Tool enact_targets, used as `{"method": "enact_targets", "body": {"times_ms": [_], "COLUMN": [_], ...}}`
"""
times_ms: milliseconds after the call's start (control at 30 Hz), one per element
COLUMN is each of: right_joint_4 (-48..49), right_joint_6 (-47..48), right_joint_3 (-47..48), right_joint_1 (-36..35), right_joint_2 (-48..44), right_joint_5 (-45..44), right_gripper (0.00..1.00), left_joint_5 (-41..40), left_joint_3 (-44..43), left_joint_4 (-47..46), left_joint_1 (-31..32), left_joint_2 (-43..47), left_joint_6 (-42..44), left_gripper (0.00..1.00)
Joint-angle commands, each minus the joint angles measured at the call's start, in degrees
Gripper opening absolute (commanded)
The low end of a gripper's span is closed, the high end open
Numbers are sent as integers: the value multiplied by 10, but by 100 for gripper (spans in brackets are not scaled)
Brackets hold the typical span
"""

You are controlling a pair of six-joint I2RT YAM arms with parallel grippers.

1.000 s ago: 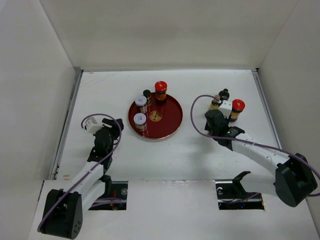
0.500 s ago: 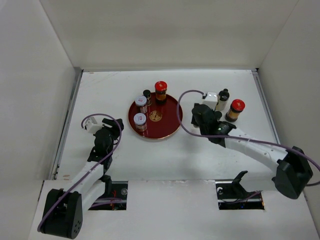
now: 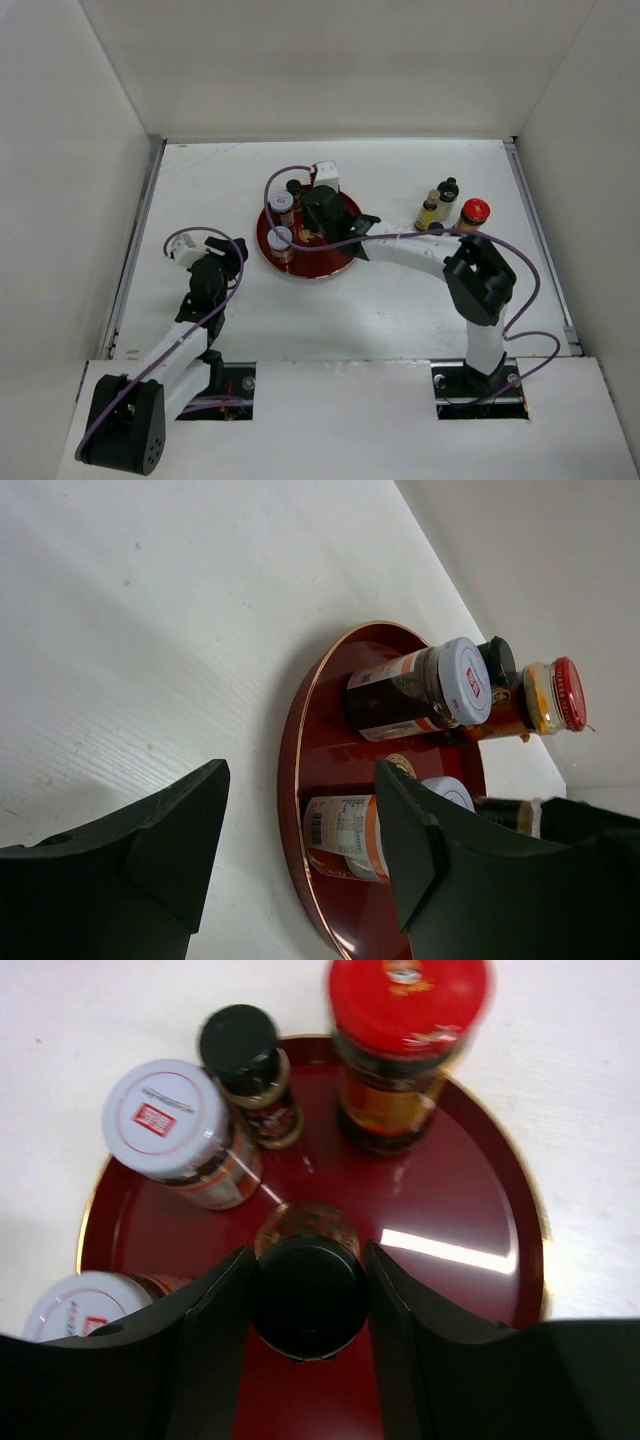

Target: Organize the condiment bottles

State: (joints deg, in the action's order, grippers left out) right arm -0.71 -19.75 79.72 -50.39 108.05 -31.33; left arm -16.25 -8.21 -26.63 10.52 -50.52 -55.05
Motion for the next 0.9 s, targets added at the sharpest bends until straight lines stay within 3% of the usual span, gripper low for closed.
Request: {"method": "enact_targets", "body": {"times_ms": [0, 233, 433, 500, 733, 867], "right_joint_4": [37, 30, 30, 36, 68, 70], "right_joint_6": [19, 2, -3, 1, 7, -6], "right_joint_3": [66, 88, 84, 74, -55, -189], "right_joint_1": [-5, -9, -12, -12, 6, 67], "right_joint_2": [33, 88, 80, 52, -120, -238], "right_joint_5": [27, 58, 66, 63, 30, -26], "right_gripper": [38, 49, 79, 84, 83, 68], "left_joint_5": [1, 1, -2, 3, 5, -1], "left_joint_3": [-12, -11, -7, -5, -6, -8], "left_joint_4": [-27, -27, -27, -27, -26, -27], "left_joint_1": [0, -4, -9, -13, -12, -6], "left_joint_2": [-5, -5, 4, 5, 2, -3], "left_joint_6": [6, 6, 2, 0, -1, -1], "left_gripper": [58, 58, 58, 58, 56, 56]}}
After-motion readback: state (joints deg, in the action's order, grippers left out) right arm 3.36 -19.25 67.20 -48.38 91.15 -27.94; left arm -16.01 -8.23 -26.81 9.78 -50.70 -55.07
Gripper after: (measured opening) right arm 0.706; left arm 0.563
